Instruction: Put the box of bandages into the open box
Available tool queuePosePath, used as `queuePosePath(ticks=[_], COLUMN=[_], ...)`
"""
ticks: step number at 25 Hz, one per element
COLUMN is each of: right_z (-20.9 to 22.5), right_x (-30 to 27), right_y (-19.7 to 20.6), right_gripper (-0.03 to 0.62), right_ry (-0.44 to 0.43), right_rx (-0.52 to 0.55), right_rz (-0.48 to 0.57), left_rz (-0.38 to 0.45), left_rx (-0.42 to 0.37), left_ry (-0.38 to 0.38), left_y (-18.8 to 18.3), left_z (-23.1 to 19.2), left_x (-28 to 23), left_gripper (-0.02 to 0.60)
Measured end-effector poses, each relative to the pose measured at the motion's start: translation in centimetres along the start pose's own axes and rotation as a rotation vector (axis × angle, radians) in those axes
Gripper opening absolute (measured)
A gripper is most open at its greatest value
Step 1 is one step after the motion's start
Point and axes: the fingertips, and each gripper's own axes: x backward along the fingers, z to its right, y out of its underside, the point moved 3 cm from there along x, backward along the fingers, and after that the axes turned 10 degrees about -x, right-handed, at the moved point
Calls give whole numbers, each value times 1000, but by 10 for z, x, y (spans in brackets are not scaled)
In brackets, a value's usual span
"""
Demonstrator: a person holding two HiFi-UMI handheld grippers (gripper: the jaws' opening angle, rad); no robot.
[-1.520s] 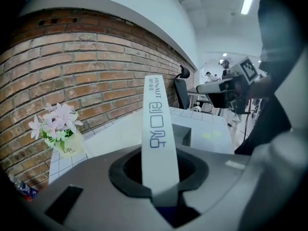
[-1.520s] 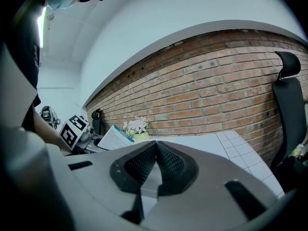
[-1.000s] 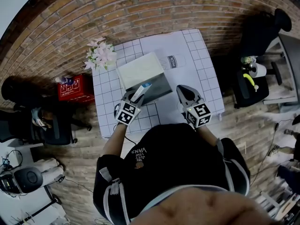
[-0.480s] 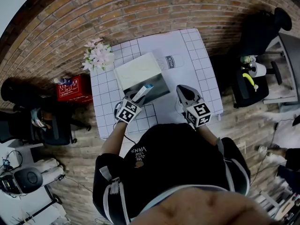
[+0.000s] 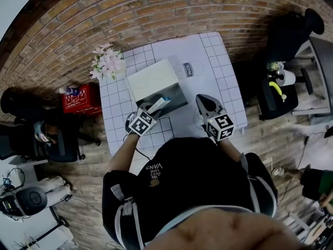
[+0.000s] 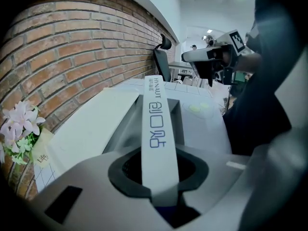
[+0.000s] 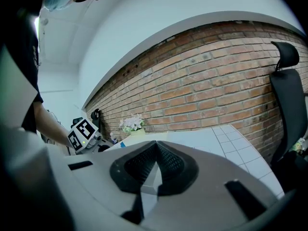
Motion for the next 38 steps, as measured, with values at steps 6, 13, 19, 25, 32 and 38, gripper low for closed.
queuePosePath(ticks=[6,13,19,25,32,38], right_z=[2,2,3,2,4,4], right_x=[-1,-2,0,1,3,5], right_y=[0,0,-1,0,1,2], right_gripper=[-3,-3,-3,-3,-3,-3], right_ry=[2,1,4,1,1,0], right_rx=[-2,-3,1,-2,0,1], right_rz=[3,3,8,6,6,0], left_rz=[-26,-67,-82,-72,-41,-41], left_rx=[-18,-51,-35,-21,-46,-45], left_ry=[75,127,130,117,74,35], left_y=[-4,1,-1,-1,-15,-12], left_z=[3,8,8,6,-6,-13], left_x=[2,-5,-3,-2,6,5], left_gripper=[86,86,87,87,87,87])
